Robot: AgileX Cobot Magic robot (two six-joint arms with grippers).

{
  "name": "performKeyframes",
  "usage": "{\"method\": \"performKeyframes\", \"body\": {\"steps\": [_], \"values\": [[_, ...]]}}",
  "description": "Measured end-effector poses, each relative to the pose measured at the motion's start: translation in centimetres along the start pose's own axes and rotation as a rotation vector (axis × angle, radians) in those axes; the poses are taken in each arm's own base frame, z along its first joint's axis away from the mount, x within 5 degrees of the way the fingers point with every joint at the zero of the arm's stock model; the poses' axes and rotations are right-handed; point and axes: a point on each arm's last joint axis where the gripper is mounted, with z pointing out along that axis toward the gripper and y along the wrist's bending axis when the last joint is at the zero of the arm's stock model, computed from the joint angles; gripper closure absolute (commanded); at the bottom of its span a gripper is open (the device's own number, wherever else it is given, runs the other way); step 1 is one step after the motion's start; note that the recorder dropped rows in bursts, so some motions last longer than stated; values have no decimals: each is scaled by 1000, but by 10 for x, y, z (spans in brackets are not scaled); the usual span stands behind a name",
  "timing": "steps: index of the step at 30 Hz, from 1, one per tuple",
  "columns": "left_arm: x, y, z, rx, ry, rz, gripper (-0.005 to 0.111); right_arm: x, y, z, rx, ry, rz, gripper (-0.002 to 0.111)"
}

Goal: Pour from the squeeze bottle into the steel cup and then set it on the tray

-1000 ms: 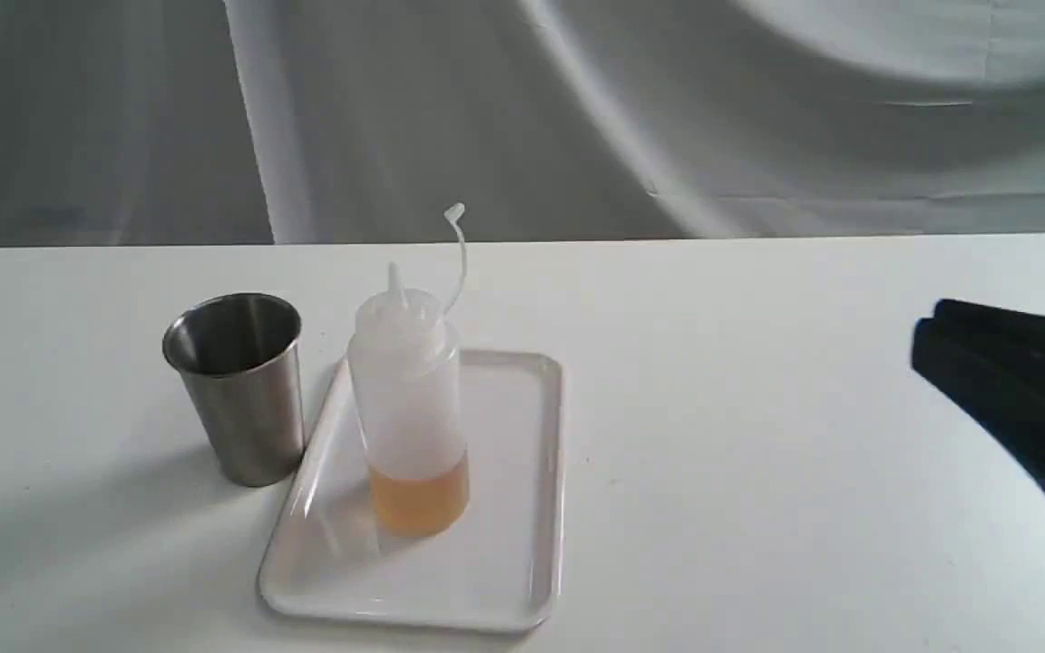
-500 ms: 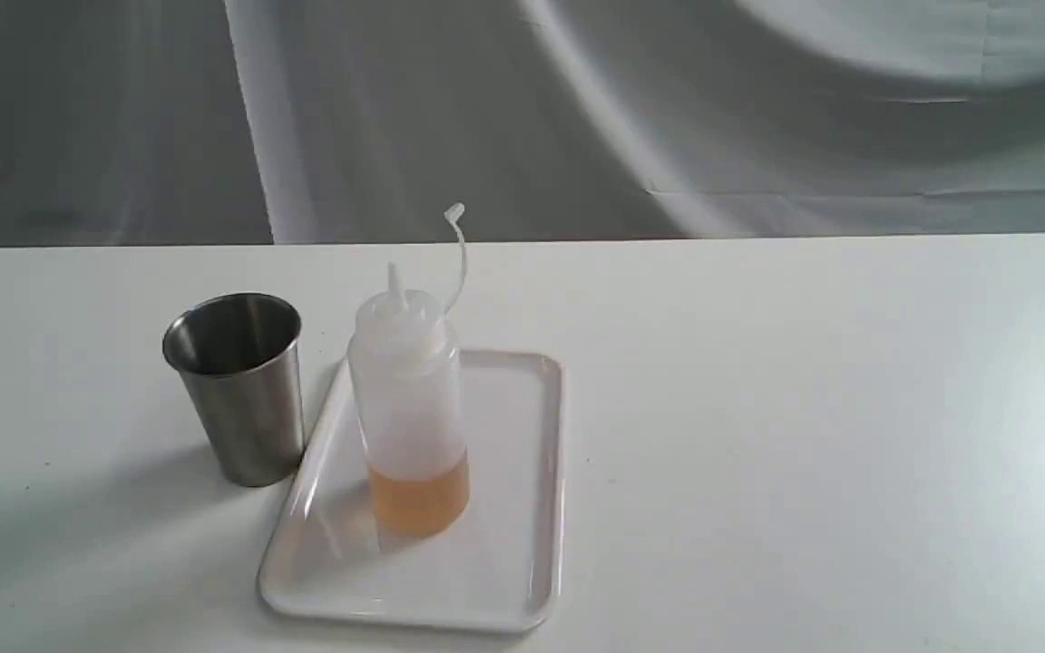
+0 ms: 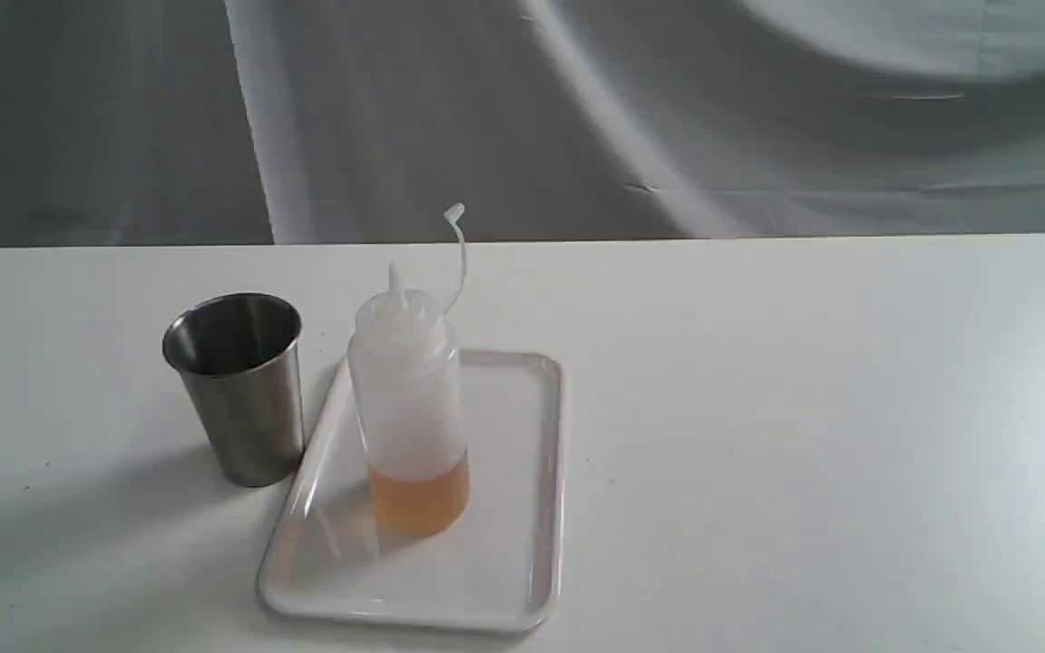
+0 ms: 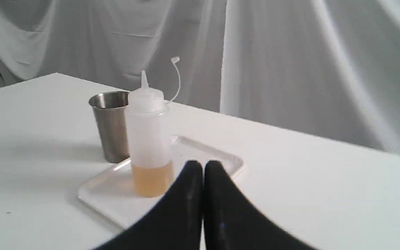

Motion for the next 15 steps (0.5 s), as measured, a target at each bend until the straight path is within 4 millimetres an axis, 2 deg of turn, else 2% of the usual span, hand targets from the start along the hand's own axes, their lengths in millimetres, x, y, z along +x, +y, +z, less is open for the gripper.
{"method": "performKeyframes", "body": {"steps": [4, 8, 12, 15], "values": [[0, 0, 0, 0, 0, 0, 98, 18, 2, 4, -14, 37, 142, 108], [0, 0, 0, 0, 0, 0, 98, 34, 5, 10, -49, -26, 184, 108], [0, 0, 0, 0, 0, 0, 98, 38, 7, 11, -76, -100, 171, 108], [0, 0, 0, 0, 0, 0, 98, 38, 8, 11, -75, -113, 91, 108]]}}
